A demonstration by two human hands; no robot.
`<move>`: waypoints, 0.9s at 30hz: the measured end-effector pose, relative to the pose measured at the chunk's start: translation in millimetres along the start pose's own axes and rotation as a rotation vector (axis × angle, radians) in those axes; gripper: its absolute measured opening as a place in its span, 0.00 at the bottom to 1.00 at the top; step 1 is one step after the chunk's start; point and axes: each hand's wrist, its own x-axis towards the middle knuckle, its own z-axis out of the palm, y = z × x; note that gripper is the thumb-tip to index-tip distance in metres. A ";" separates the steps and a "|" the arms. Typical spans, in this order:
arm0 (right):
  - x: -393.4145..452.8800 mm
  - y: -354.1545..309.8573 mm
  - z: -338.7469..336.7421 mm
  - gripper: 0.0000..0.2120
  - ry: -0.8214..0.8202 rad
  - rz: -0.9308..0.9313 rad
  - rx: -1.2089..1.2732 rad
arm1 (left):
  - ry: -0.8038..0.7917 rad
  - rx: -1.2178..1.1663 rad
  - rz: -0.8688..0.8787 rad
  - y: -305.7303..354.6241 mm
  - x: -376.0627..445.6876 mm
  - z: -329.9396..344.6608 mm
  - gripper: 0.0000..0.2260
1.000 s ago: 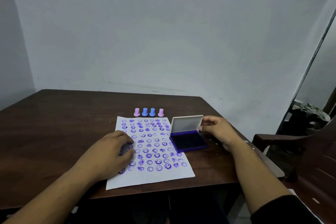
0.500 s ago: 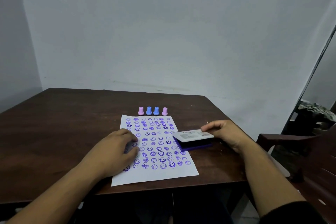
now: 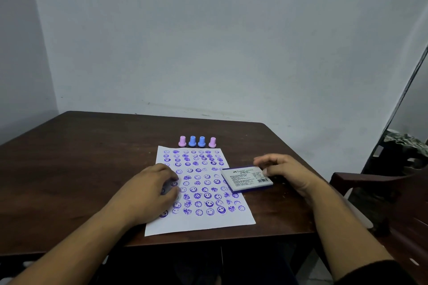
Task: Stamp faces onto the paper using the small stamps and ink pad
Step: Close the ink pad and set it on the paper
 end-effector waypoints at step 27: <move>0.7 -37.5 14.6 0.45 -0.209 -0.028 -0.476 | 0.005 -0.010 0.006 -0.5 0.1 0.5 0.19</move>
